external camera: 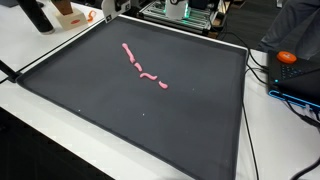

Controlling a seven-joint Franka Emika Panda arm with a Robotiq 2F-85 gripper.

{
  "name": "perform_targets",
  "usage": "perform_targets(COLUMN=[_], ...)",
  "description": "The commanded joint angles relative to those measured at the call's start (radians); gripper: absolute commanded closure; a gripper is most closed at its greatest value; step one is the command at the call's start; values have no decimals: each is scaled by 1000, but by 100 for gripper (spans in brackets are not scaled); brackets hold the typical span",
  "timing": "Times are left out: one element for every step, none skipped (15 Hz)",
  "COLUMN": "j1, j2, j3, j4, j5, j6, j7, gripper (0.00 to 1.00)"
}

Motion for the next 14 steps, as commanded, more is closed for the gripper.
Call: perform_targets(j1=[43,54,65,76,87,98,109,120,129,138,145,153,160,166], j2=[64,77,89,102,113,124,136,148,160,170,180,192,203,212], j3=[1,1,2,3,5,6,8,9,11,12,14,15,16,17], j4=[56,64,70,79,86,92,98,105,110,115,121,128,134,139], j5=[-53,-62,-71,-77,-84,-86,-88,-90,-85,-85,-77,-74,-73,-69], j6=[-57,-64,-65,-71,-75,-78,-79,-81,-81,-80,-80,-80,-81,-78], j7=[29,30,32,32,33,31,26,24,15,11,2,-5,-6,-12], gripper=[99,99,99,99,99,99,99,99,99,99,99,99,99,99])
